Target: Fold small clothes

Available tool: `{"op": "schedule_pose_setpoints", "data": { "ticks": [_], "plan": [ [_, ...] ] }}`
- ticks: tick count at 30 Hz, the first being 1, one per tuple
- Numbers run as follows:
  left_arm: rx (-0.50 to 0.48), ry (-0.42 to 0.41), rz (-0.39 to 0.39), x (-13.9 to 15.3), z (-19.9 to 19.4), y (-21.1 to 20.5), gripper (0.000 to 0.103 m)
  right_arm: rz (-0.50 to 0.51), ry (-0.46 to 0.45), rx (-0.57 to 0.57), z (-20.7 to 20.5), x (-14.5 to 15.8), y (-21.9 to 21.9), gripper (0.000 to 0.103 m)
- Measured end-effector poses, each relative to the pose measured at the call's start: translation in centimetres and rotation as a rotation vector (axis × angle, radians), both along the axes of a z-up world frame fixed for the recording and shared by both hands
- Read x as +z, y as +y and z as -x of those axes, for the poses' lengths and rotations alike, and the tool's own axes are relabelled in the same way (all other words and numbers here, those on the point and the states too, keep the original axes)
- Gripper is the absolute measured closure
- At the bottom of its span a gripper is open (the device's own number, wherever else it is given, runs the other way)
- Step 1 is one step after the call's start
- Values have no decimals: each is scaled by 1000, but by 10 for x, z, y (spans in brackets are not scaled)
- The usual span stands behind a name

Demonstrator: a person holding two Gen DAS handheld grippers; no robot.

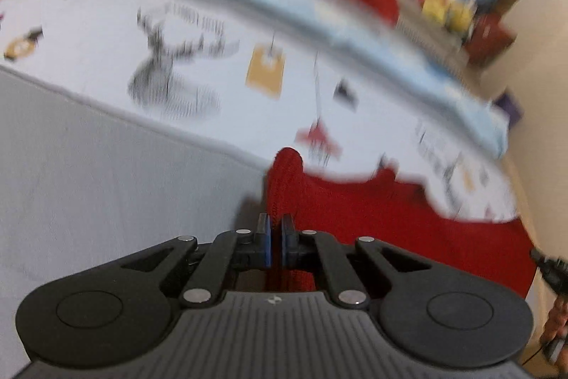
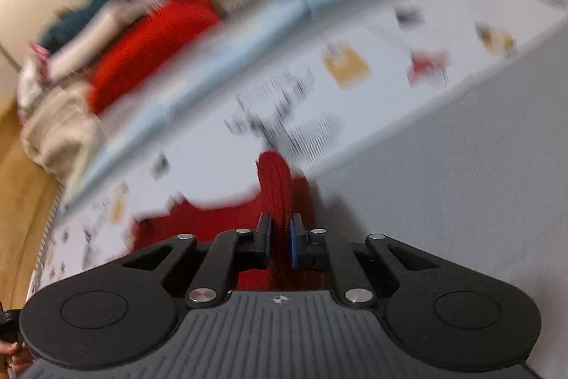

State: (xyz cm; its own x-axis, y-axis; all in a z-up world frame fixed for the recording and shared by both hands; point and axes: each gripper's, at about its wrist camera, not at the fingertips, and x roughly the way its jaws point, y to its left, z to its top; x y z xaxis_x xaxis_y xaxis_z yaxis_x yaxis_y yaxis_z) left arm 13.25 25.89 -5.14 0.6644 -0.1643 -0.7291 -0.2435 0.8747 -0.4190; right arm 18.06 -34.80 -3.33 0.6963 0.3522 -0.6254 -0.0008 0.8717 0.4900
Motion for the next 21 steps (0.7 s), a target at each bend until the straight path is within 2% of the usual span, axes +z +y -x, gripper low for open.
{"op": "schedule_pose_setpoints", "data": {
  "ticks": [5,7,8,10,11,12,13,14,16,21],
  "plan": [
    [57,-156,-96,22,-9,-10,98,76,-245,-17,9,30,12,94],
    [64,-157,-142,19,-19,-19,96,103,-272,-44,3,32,14,93],
    [66,-112,-158,13,-27,-23,96,118,-261,-57,-1,28,17,93],
    [23,-4,-109,-1,-36,-22,84,151,-150,-72,-19,10,22,86],
    [-13,69,-50,-12,-39,-22,66,150,-64,-66,-29,-2,23,86],
    [-39,129,-28,-21,-39,-24,59,151,36,-61,-37,-16,23,86],
    [-64,198,-43,-28,-37,-29,59,166,119,-61,-41,-28,23,86],
    [-88,246,-58,-34,-34,-31,59,174,162,-61,-41,-34,23,85],
    [-161,307,-42,-43,-24,-35,57,156,226,-27,-38,-42,21,67],
    [-294,306,2,-47,8,-35,57,127,332,43,-8,-50,17,56]
  ]
}}
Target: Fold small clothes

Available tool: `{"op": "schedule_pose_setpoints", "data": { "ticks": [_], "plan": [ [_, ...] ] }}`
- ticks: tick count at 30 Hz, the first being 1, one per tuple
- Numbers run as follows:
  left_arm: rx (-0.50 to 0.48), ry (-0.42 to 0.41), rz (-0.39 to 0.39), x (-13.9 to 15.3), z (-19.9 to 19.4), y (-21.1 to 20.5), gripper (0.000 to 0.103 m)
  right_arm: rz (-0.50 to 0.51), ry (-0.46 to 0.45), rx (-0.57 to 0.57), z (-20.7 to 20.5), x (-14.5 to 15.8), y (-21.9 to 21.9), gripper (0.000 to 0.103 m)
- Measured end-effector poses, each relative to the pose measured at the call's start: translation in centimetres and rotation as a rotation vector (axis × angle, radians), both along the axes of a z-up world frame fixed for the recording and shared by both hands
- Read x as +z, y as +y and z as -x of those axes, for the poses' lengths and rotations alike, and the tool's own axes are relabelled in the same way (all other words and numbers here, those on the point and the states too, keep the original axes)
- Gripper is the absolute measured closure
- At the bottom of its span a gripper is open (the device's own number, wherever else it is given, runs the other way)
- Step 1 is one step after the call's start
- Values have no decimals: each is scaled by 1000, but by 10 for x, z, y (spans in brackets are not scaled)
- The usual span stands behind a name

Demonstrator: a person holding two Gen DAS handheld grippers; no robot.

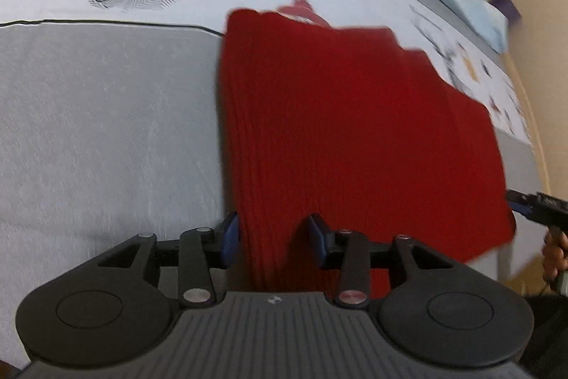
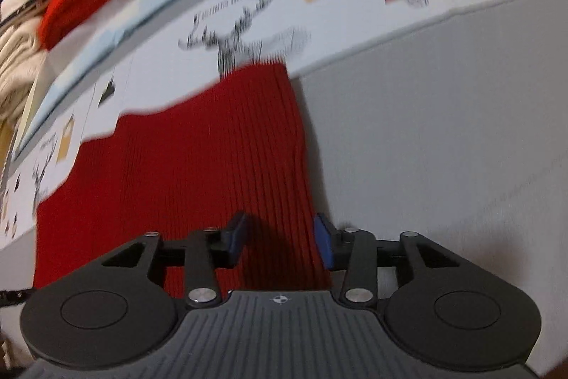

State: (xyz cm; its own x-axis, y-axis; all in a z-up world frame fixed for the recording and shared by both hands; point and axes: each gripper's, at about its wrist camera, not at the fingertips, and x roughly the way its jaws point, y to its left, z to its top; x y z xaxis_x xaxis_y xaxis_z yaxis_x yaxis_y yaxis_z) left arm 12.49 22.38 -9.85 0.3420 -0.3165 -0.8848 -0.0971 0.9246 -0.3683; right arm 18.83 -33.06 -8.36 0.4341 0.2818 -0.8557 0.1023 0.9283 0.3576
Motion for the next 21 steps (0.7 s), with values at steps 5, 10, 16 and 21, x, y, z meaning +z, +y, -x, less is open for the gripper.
{"op": "schedule_pose_setpoints", "data": {
  "ticks": [5,10,16,21],
  "plan": [
    [-72,-3,8,-1,28,-5,61,-14,97,46,41,-7,2,56],
    [-76,-107,-23,13,38,-5,90,28,46,103,66,4,5,88],
    [40,-100,-7,24,55,6,90,-135,-190,-44,93,54,-17,90],
    [-40,-11,-188,4,52,-18,80,57,85,3,86,10,-1,85]
  ]
}}
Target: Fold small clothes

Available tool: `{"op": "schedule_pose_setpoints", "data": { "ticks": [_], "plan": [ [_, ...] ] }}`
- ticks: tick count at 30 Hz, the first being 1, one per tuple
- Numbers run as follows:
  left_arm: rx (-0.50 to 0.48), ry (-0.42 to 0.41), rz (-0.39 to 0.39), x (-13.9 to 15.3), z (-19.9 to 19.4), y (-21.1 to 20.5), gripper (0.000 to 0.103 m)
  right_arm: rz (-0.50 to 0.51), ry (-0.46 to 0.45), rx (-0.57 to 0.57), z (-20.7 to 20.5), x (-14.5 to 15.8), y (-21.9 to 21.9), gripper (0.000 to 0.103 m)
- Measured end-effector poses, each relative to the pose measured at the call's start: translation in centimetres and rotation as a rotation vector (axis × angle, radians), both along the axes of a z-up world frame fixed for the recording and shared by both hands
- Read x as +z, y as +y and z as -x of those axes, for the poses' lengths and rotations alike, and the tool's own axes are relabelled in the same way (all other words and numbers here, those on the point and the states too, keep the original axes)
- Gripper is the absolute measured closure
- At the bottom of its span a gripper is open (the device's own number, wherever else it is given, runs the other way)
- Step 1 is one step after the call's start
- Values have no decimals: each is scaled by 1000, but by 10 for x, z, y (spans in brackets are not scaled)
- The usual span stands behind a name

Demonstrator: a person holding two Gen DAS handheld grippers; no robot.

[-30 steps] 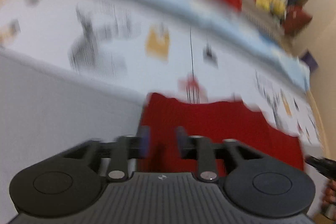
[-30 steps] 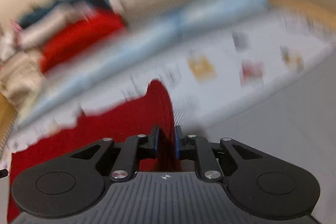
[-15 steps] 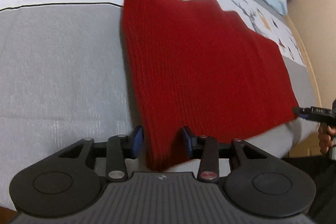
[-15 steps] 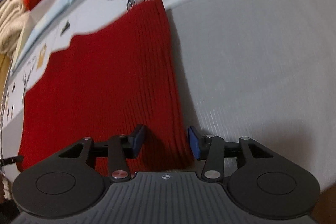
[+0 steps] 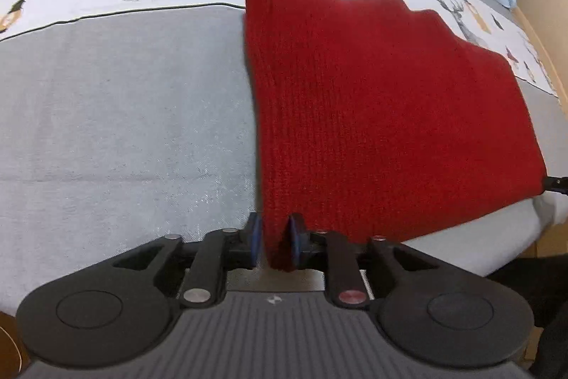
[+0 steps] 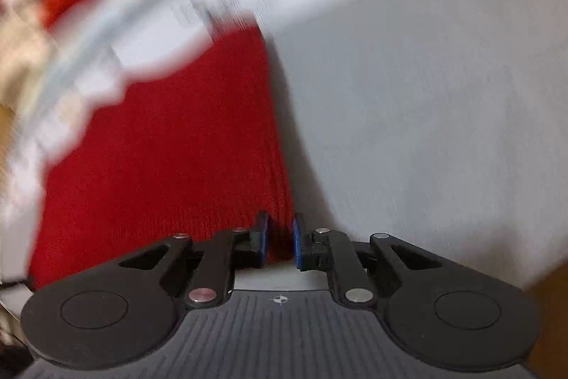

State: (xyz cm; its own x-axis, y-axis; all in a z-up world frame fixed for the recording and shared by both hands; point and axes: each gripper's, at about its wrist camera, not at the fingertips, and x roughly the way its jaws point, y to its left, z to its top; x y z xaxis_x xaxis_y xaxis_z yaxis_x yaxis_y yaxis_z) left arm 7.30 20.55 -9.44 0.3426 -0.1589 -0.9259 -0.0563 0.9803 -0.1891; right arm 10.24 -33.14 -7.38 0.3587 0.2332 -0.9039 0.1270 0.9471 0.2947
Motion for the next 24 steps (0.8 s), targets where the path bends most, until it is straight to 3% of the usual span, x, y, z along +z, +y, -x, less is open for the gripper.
{"op": "schedule_pose_setpoints", "data": {
  "ticks": [2,5,7,9,12,15,16,21,24],
  "plan": [
    [15,-84,-2,14,4,1,80,81,1,31,-1,-2,8,78],
    [19,-170,72,28,8,3,80,166,-120,59,5,15,17,74],
    [-21,-162,99,25,8,-3,80,162,-193,61,7,25,19,73],
    [-73,-105,58,13,1,-15,80,96,-228,81,7,27,21,70],
    [-98,20,-34,-15,-9,-22,80,73,-166,112,0,13,25,66],
    [-94,28,-45,-19,-12,-22,80,165,-25,139,-10,-16,34,62],
    [-82,23,-38,-17,-10,-19,80,171,-16,140,-11,-19,36,62],
    [-42,-77,11,1,-6,-8,79,160,-111,131,-6,1,36,62],
    [12,-51,-7,-3,-15,-1,79,165,-124,123,-6,0,34,61]
  ]
}}
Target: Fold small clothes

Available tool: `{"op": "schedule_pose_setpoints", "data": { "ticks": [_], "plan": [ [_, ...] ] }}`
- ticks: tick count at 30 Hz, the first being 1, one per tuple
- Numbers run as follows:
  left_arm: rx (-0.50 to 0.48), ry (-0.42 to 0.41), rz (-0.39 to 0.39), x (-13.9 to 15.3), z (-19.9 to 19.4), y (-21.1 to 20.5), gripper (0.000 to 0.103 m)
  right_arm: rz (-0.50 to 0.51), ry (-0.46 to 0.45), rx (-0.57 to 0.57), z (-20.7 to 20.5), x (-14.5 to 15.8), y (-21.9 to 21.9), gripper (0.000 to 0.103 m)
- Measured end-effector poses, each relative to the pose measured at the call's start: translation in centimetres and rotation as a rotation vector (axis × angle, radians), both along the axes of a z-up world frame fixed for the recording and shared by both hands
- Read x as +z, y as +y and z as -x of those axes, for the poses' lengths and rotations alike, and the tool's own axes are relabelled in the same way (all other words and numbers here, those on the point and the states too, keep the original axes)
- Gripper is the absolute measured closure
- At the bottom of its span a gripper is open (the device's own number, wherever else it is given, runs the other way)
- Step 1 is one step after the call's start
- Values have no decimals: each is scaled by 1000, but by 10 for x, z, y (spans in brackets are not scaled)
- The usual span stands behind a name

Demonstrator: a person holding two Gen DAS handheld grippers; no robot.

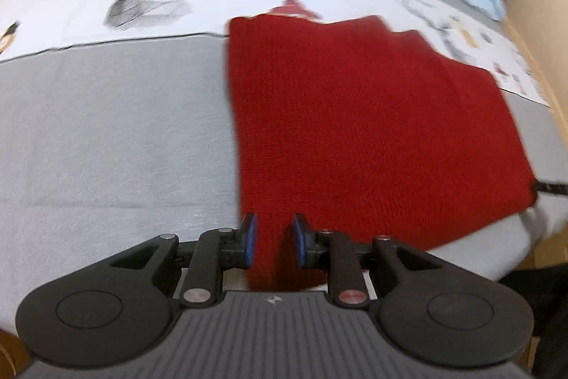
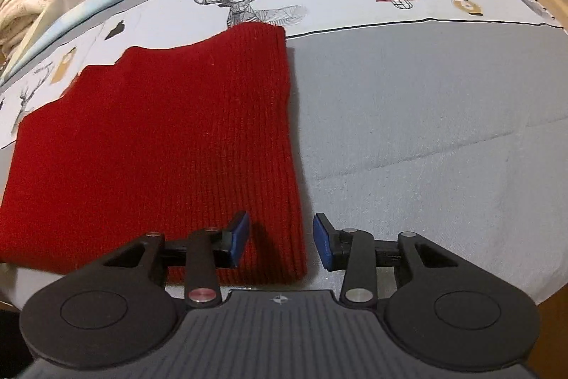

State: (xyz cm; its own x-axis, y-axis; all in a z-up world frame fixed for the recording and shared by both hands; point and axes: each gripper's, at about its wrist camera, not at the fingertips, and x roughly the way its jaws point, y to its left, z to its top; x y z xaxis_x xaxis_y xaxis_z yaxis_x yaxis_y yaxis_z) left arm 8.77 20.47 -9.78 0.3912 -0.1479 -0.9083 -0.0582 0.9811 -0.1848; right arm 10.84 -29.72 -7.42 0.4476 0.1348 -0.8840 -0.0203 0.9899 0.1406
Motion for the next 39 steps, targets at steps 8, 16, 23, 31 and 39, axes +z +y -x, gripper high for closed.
{"op": "schedule_pose_setpoints", "data": {
  "ticks": [8,16,23,31,39],
  "plan": [
    [52,5,-31,-2,-9,4,79,62,37,-28,-2,-2,-5,54],
    [-139,-49,65,7,-7,-32,79,89,77,-35,-2,-9,-6,53],
    [-133,71,19,-18,-16,-38,79,90,31,-26,-2,1,-5,52],
    [-20,73,29,-14,-16,-15,84,82,34,-38,-1,3,-9,52],
    [25,46,50,-5,-11,1,85,133,6,-75,1,9,-8,53]
  ]
}}
